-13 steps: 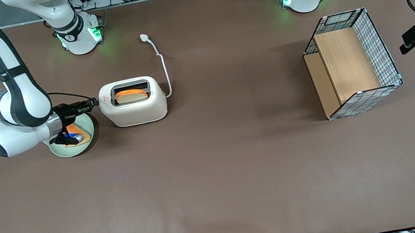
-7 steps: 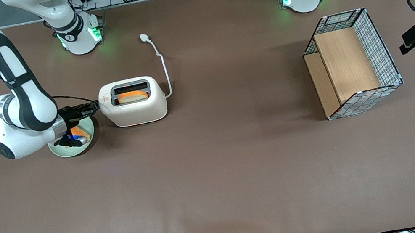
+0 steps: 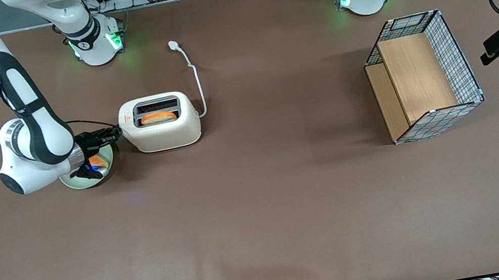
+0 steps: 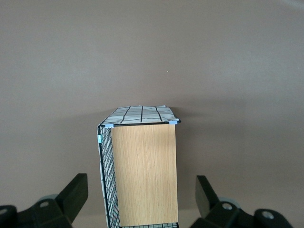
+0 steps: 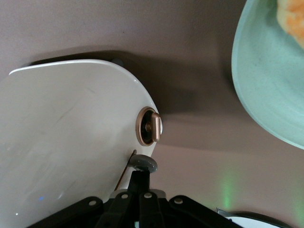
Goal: Press toaster button with right arm
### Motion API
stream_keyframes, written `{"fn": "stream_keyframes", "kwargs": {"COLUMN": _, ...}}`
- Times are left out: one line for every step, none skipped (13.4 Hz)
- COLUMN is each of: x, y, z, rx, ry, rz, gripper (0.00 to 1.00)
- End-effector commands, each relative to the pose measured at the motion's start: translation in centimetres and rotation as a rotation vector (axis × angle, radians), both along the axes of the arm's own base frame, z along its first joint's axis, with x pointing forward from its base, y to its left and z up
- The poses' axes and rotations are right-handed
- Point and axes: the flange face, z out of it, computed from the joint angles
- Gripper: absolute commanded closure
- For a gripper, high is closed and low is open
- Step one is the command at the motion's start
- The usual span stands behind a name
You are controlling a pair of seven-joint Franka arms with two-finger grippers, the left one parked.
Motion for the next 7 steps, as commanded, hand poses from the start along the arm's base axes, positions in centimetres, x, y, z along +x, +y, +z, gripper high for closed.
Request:
{"fn": "stream_keyframes", "kwargs": {"x": 0.0, "y": 0.3, "z": -2.5, "rx": 0.014, "ry": -0.019, "rz": -0.018, "gripper": 1.0}}
{"fn": "stream_keyframes", "kwargs": {"x": 0.1, "y": 0.2, "z": -2.6, "rx": 0.014, "ry": -0.019, "rz": -0.022, "gripper": 1.0}}
{"fn": "stream_keyframes", "kwargs": {"x": 0.2, "y": 0.3, "z": -2.5, "rx": 0.018, "ry": -0.02, "rz": -0.027, "gripper": 1.0}}
{"fn": "stream_keyframes", "kwargs": {"x": 0.3, "y": 0.3, "z": -2.2, "rx": 0.024, "ry": -0.02, "rz": -0.029, "gripper": 1.0}}
{"fn": "stream_keyframes", "kwargs": {"x": 0.5, "y": 0.4, "z": -1.7, "rx": 0.026, "ry": -0.027, "rz": -0.028, "gripper": 1.0}}
{"fn": "stream_keyframes", "kwargs": {"x": 0.9, "y": 0.3, "z": -1.2, "rx": 0.027, "ry": -0.032, "rz": -0.028, "gripper": 1.0}}
{"fn": "stream_keyframes", "kwargs": {"x": 1.4, "y": 0.3, "z": -0.1, "rx": 0.034, "ry": -0.036, "rz": -0.028, "gripper": 1.0}}
